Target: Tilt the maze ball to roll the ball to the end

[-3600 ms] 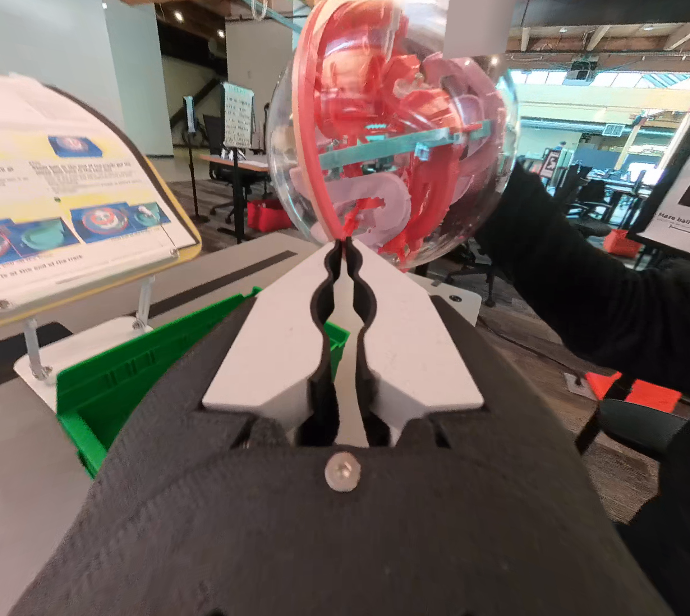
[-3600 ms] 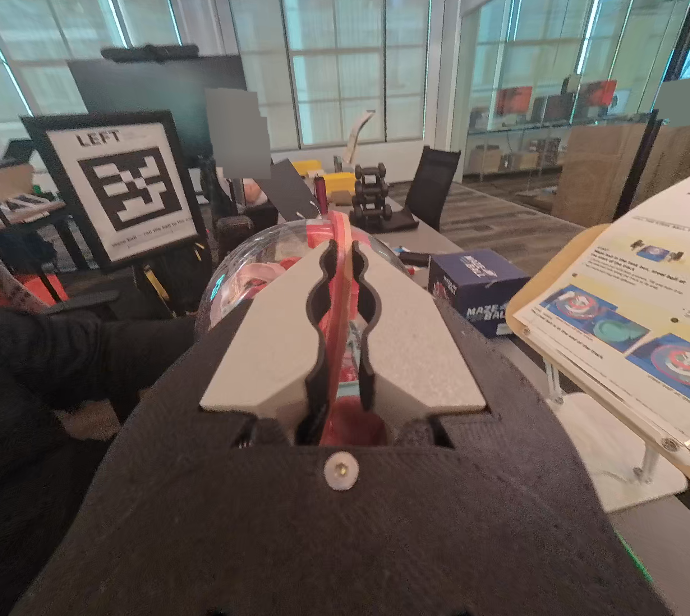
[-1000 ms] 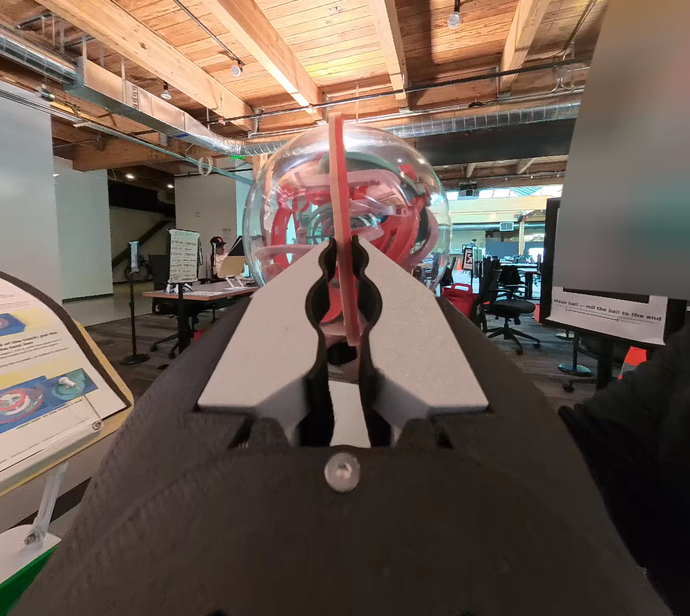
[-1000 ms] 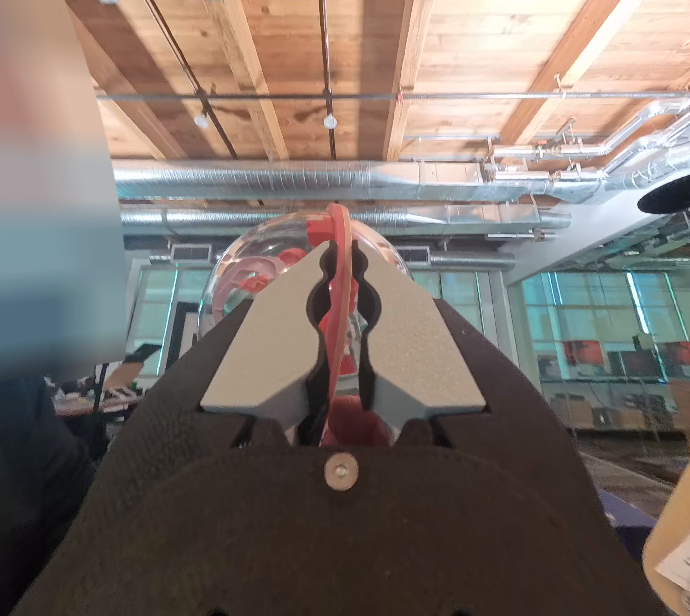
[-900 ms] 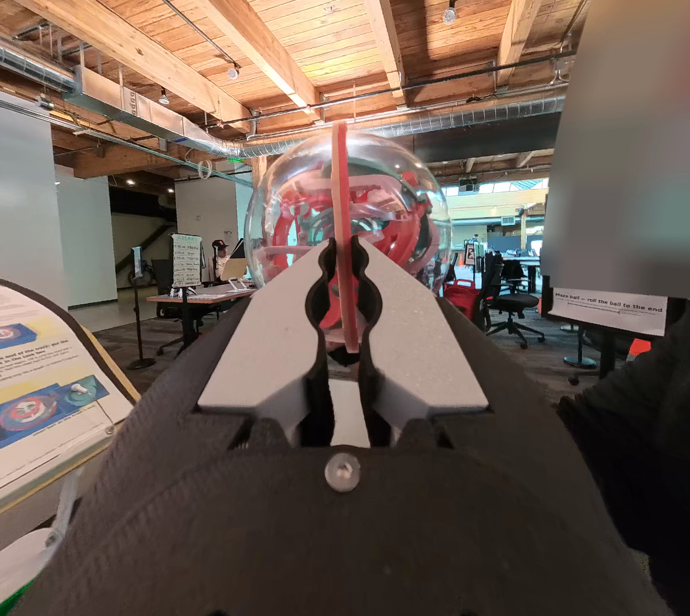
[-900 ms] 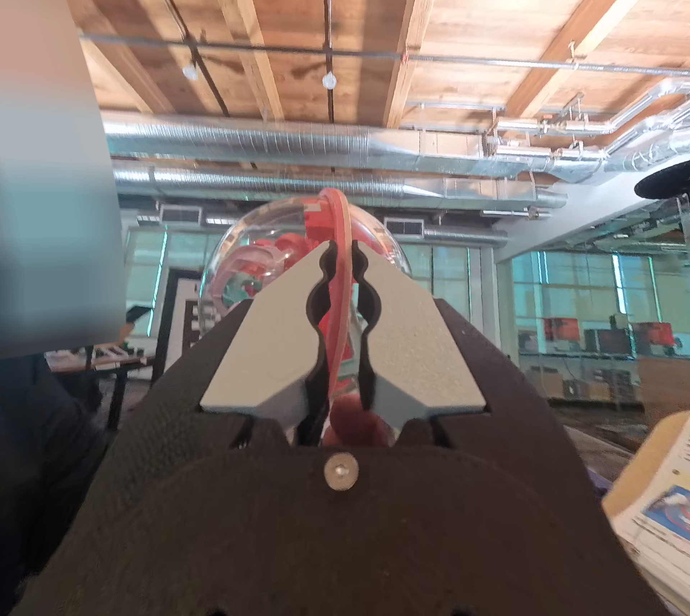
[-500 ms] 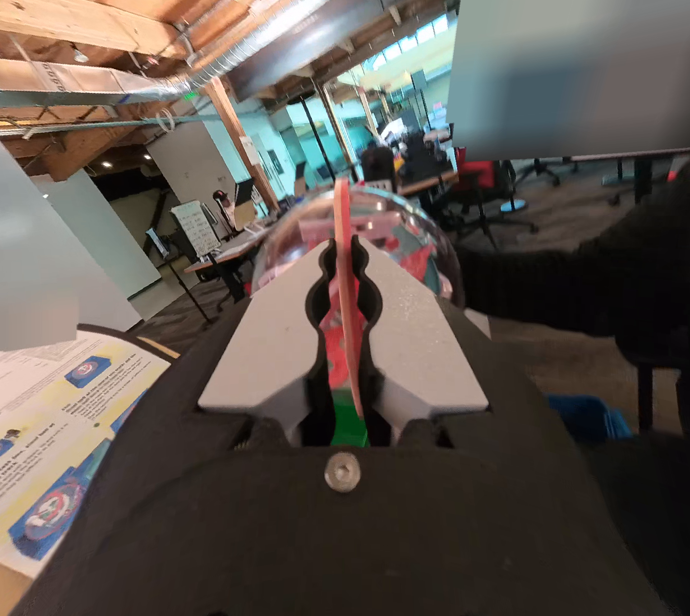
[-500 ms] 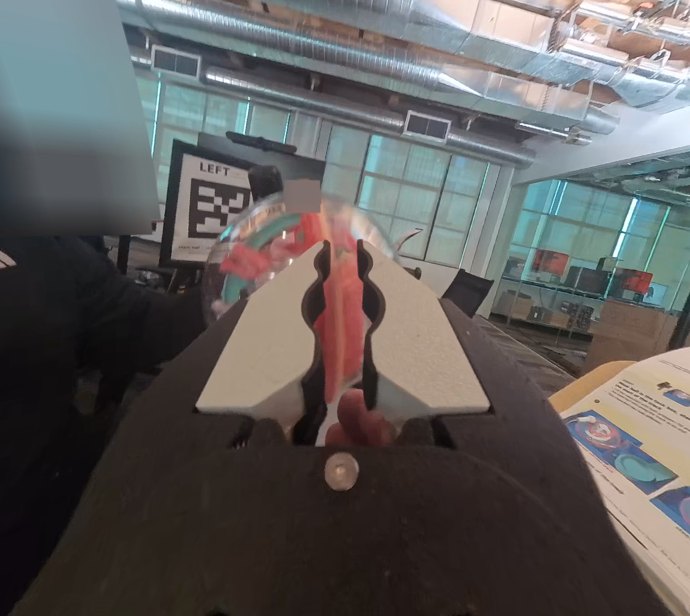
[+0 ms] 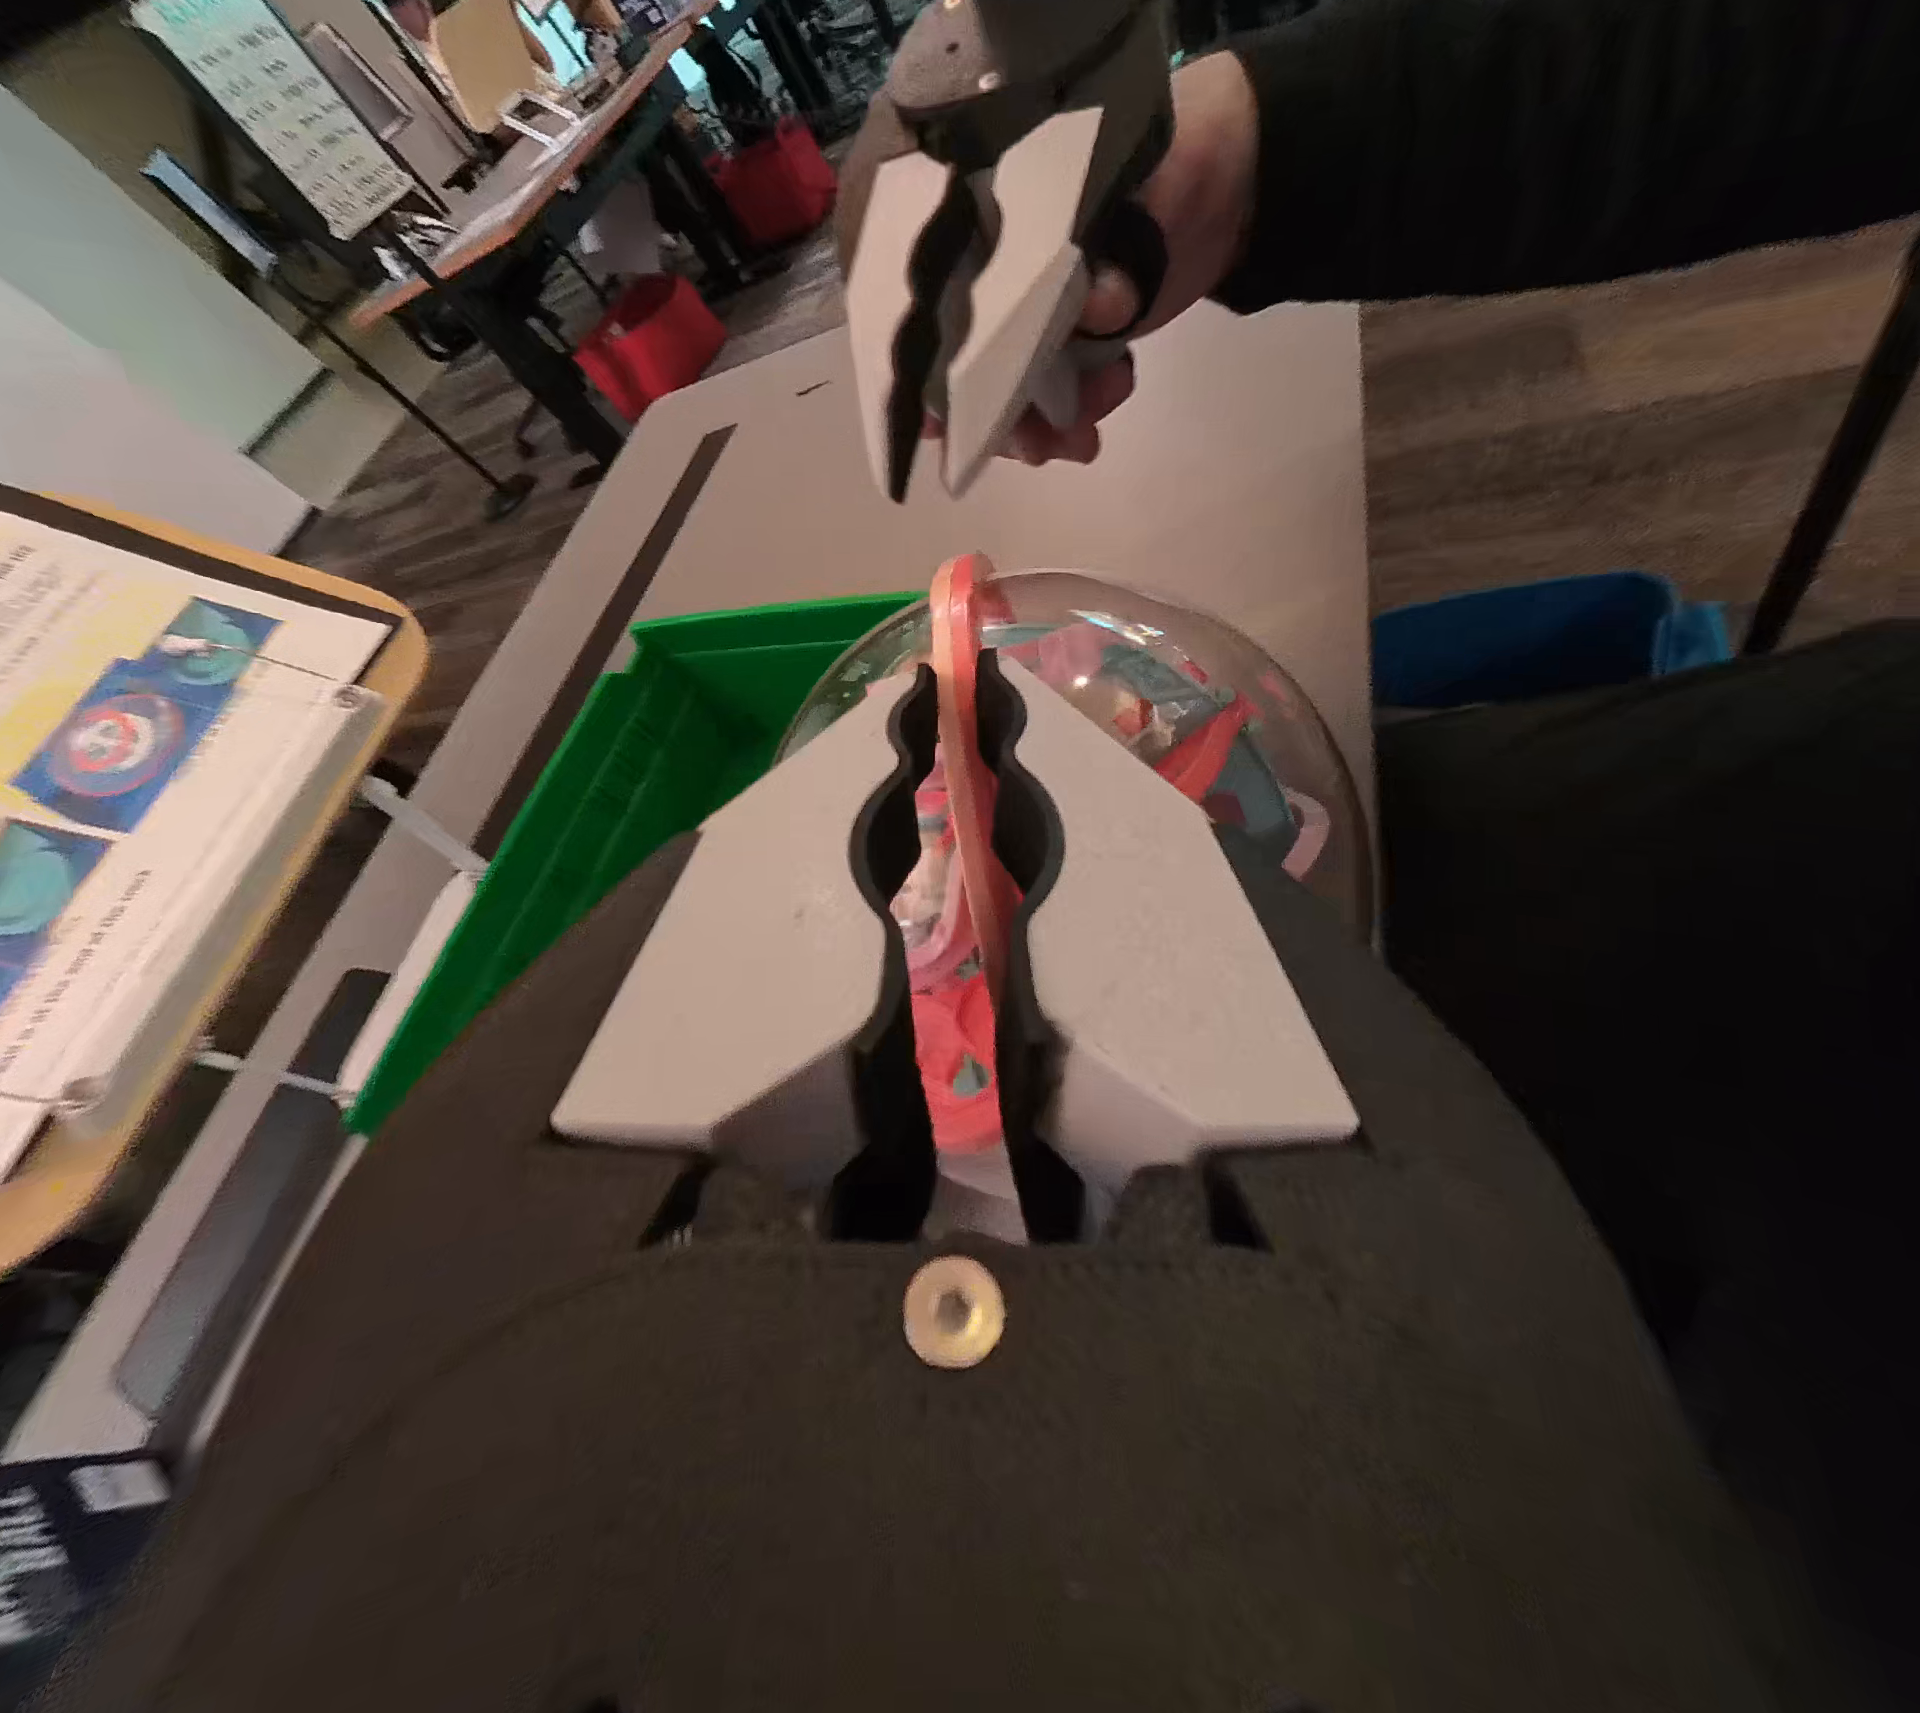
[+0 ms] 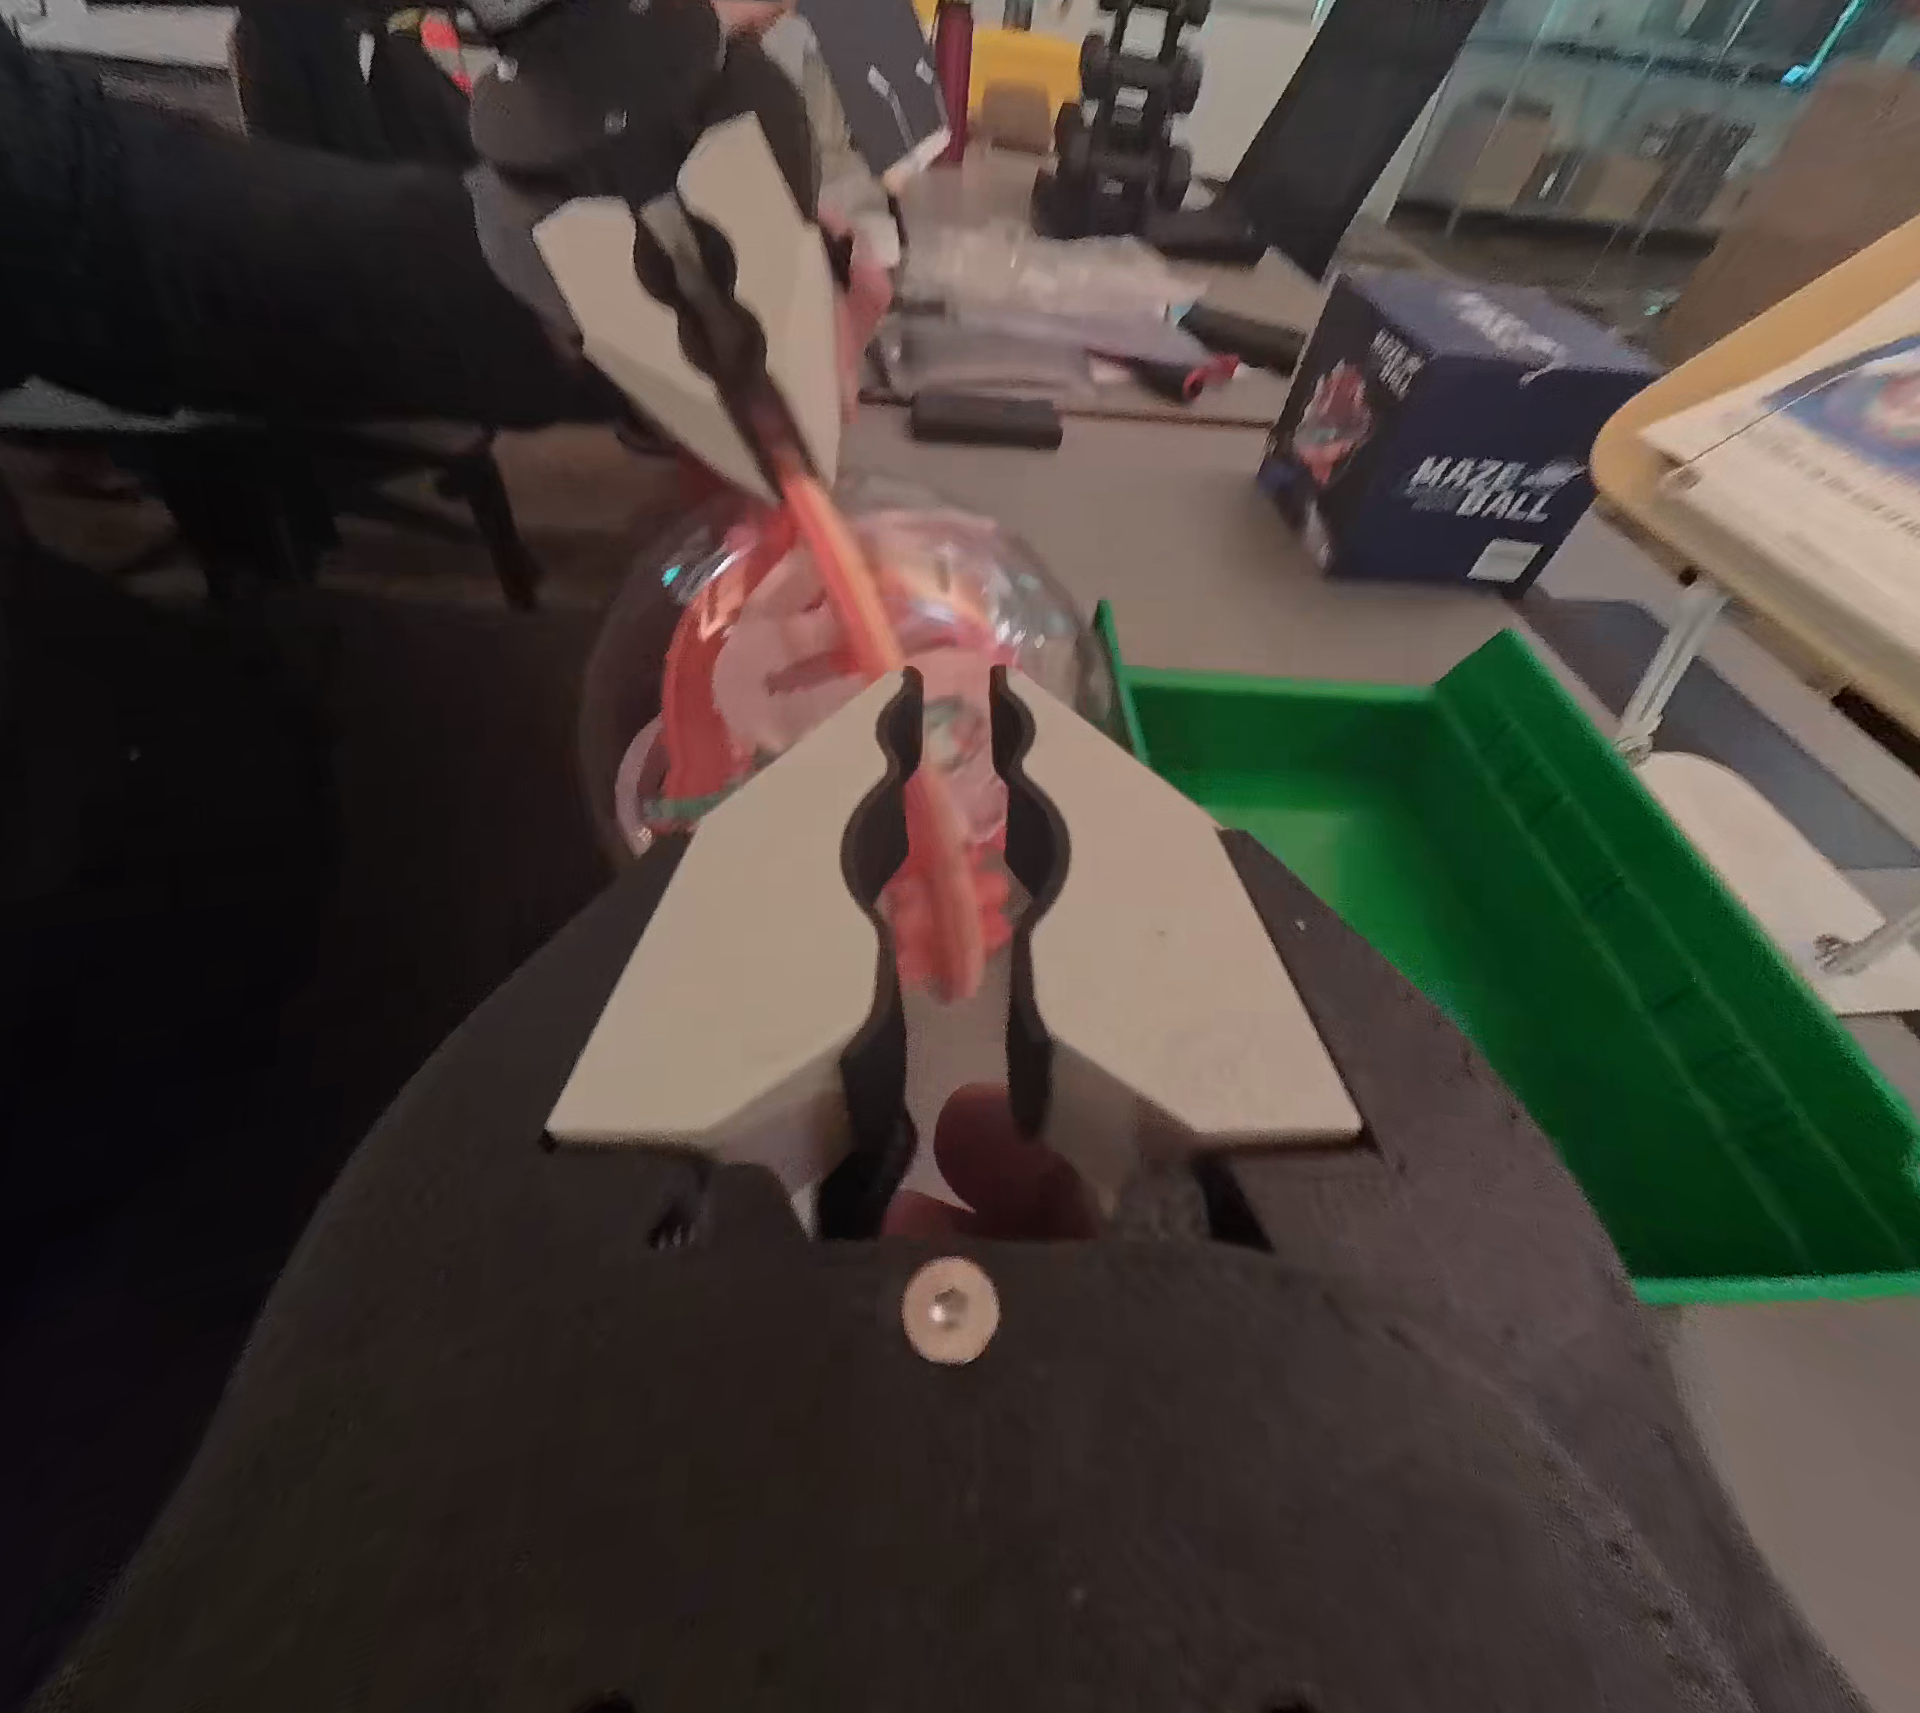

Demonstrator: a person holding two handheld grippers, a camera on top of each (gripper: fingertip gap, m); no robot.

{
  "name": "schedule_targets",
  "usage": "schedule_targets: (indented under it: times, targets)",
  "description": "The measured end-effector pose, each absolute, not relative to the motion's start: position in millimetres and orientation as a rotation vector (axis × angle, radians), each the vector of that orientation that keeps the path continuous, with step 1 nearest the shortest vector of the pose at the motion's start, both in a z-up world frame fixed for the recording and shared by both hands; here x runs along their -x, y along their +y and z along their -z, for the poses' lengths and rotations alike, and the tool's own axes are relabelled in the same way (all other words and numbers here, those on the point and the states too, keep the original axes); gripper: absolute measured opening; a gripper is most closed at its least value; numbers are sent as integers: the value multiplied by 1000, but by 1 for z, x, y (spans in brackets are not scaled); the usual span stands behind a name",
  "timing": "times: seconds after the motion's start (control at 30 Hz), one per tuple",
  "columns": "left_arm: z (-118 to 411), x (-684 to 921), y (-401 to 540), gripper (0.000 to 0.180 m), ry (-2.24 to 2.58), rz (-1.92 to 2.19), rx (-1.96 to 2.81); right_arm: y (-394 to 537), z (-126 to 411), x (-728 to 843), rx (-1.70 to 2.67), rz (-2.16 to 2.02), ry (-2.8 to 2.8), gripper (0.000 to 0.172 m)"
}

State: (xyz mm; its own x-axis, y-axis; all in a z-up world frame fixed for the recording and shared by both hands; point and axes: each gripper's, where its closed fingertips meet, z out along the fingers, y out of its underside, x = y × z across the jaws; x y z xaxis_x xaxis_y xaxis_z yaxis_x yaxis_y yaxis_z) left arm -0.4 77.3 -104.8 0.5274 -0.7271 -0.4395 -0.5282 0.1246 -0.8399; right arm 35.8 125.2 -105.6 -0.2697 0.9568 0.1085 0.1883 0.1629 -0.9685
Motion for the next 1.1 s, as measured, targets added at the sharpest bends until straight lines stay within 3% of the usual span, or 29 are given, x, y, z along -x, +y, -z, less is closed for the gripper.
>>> schedule_targets:
  times: [0.23, 0.4, 0.63, 0.9, 1.1]
  targets:
    - [135, -20, 62, 6, 1341, -90, 1459, 93, 139, -33, 1064, -1001, -1794, 19]
    - [156, -33, 57, 5, 1367, -90, 1457, 72, 163, -36, 1033, -953, -1905, 9]
    - [157, -46, 44, 6, 1355, -33, 1430, 61, 164, -47, 1001, -960, -1933, 8]
    - [151, -37, 23, 21, 1174, 21, 1460, 42, 175, -56, 968, -770, -1948, 7]
    - [171, 28, 9, 47, 939, 131, 1651, 45, 188, -59, 1028, -790, -1888, 7]
